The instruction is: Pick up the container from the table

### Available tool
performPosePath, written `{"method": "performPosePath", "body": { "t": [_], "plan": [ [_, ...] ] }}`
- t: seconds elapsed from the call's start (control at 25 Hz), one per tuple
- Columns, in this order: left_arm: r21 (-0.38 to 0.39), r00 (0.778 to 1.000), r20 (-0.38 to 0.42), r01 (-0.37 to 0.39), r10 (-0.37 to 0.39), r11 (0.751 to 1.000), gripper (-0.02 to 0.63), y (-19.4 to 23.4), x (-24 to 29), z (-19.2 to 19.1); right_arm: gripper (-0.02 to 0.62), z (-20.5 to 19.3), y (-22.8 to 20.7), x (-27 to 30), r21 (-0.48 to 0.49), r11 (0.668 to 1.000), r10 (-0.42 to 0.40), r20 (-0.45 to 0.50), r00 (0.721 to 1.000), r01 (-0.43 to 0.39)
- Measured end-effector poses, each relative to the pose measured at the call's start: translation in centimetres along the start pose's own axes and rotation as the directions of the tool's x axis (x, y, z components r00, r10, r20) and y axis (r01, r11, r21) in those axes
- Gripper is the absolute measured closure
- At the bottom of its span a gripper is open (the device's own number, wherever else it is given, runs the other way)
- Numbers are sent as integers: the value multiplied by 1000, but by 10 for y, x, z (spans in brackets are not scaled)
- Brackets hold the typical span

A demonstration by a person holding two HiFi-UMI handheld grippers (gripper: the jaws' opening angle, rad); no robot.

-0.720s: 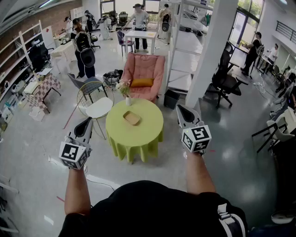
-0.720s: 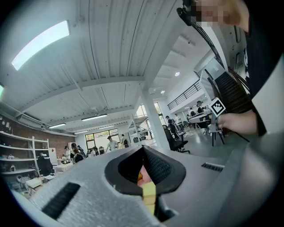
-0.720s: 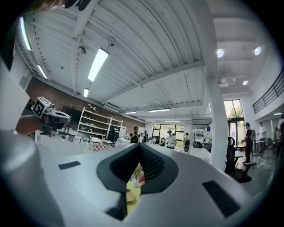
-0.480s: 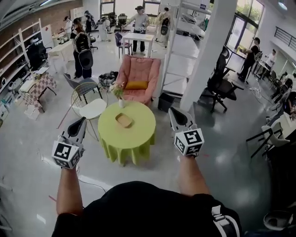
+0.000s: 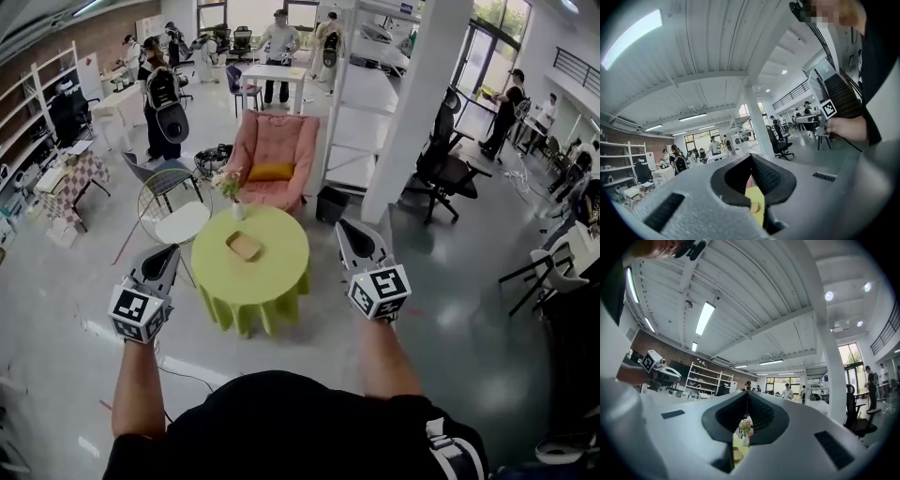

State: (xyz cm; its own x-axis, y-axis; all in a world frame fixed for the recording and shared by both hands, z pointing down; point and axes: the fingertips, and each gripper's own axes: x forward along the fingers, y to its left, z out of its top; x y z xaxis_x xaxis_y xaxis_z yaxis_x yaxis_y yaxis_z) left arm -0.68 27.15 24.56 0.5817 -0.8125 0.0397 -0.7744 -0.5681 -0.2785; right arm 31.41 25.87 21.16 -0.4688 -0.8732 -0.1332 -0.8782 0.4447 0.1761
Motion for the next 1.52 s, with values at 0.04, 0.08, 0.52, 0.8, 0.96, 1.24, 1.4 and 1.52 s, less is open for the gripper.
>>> {"method": "performPosePath", "body": {
  "t": [0.04, 0.08, 0.52, 0.8, 0.96, 1.24, 1.4, 1.52],
  "plan": [
    [-11, 1000, -6, 7, -7, 1000, 591, 0, 3, -5, 584, -3, -1, 1, 5, 1000, 4, -1, 1000, -4],
    [-21, 1000, -7, 13, -13, 1000, 591, 0, 6, -9, 584, -6, -1, 3, 8, 1000, 5, -8, 1000, -5],
    [-103, 990, 15, 143, -142, 984, 591, 39, 75, -46, 583, -31, -8, 66, 10, 999, -46, -95, 994, 47],
    [-132, 981, 11, 195, -195, 972, 591, 109, 132, -91, 583, -69, -13, 146, 29, 995, -93, -147, 985, 99],
    [-144, 976, 10, 218, -219, 965, 591, 157, 158, -113, 583, -85, -12, 199, 40, 992, -114, -170, 979, 122],
    [-173, 964, 20, 263, -263, 949, 591, 213, 196, -141, 583, -97, 1, 278, 20, 992, -118, -194, 974, 124],
    [-175, 956, 30, 293, -292, 940, 591, 235, 211, -150, 583, -98, 4, 308, 13, 990, -136, -199, 971, 141],
    [-184, 947, 44, 322, -320, 929, 591, 241, 223, -156, 583, -97, 3, 324, 0, 988, -149, -210, 966, 153]
  ]
}}
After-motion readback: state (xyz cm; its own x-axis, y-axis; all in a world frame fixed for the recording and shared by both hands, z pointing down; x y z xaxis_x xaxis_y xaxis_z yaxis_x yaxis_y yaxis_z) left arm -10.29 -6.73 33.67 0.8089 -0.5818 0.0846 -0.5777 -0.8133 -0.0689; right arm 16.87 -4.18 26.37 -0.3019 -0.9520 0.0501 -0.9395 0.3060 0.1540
